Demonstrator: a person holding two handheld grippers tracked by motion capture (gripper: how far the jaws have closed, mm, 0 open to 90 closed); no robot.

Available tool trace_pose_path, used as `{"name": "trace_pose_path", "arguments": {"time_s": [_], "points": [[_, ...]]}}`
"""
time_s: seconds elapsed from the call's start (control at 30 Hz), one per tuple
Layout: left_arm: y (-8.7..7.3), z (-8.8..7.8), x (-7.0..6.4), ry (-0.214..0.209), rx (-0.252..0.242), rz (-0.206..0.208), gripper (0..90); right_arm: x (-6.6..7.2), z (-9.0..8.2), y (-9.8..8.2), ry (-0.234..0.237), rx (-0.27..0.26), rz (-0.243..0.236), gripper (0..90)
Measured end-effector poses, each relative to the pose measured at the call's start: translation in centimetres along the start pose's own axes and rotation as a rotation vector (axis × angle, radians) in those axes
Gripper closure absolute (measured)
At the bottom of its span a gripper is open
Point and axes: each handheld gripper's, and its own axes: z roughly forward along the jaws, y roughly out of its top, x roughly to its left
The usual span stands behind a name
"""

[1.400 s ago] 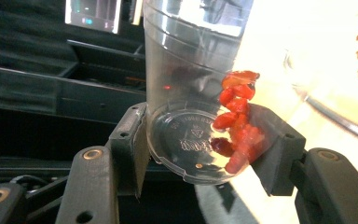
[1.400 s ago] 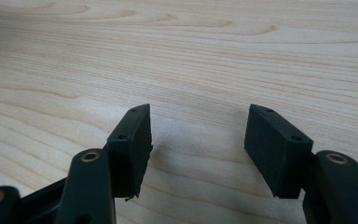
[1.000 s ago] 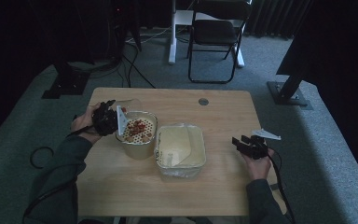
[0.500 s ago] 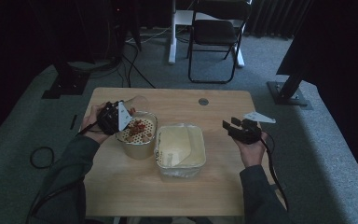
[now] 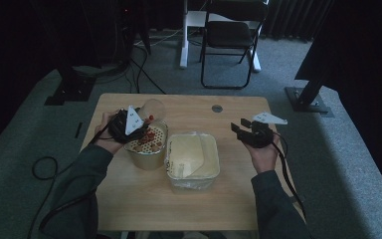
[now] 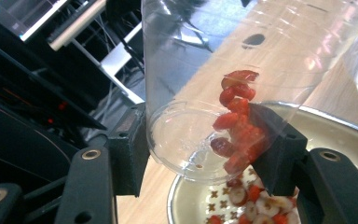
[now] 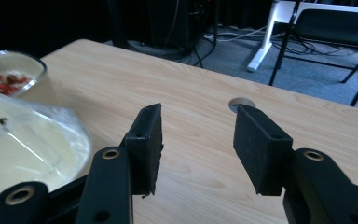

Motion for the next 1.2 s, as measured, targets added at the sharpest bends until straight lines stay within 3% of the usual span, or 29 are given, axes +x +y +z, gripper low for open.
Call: {"name": "trace_pose_path", "arguments": {"time_s": [0.23, 0.53, 0.73, 1.2], "points": [[0.5, 0.1, -0.1, -0.062, -0.015, -0.075, 43.4, -0.6, 0.2, -1.2, -0.014, 0.023, 0.010, 51.4], [1.4, -0.5, 0.3, -0.155, -0.083, -0.228, 43.1, -1.2, 0.3, -2.4, -0.027, 0.042, 0.027, 51.3], [2.0, -0.8, -0.1, -0.225, -0.113, -0.287, 42.6, -1.4, 0.4, -2.8, -0.028, 0.049, 0.034, 51.3], [3.4, -0.3, -2.7, -0.380, -0.095, -0.279, 41.5, -1.5, 0.5, -2.9, -0.030, 0.049, 0.038, 51.0]]}}
